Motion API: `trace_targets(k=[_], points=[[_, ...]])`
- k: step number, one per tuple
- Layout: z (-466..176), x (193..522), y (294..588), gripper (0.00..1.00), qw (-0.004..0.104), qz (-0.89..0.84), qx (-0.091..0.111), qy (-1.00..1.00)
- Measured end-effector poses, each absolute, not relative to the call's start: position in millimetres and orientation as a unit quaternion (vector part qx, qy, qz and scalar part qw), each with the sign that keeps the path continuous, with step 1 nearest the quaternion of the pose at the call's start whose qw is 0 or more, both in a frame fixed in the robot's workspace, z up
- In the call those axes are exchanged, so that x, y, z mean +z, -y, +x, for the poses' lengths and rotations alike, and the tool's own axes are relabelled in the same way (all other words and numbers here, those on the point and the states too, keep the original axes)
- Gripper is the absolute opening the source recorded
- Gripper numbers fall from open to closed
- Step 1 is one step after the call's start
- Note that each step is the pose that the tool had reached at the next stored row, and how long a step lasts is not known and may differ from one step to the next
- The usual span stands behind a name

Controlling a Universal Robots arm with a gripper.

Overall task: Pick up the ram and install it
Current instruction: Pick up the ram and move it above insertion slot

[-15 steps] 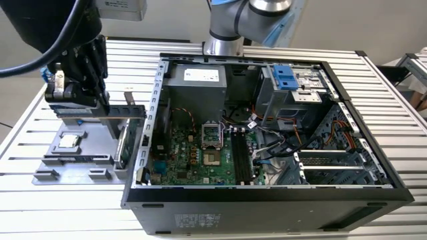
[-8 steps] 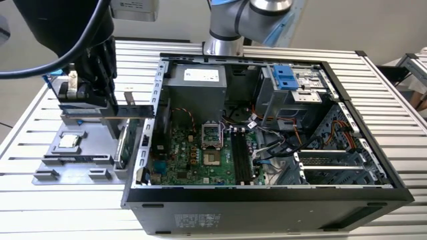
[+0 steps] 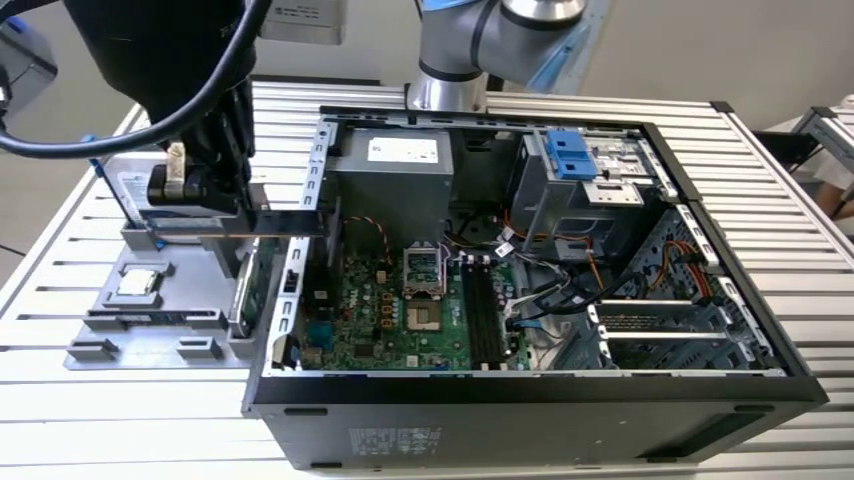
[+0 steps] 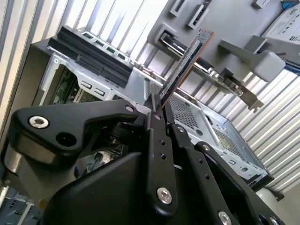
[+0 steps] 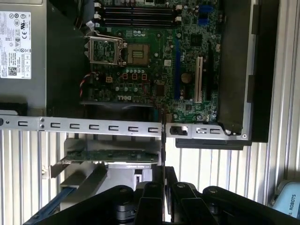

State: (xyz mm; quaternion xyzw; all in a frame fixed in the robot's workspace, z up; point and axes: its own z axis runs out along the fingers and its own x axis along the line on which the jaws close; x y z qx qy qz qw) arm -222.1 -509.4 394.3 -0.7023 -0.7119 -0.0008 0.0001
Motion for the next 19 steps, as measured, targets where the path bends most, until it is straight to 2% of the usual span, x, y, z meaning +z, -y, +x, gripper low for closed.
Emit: trace_targets(k=[19], points=[[-185, 394, 509, 0.00, 0.003, -0.702, 0.002, 0.712]])
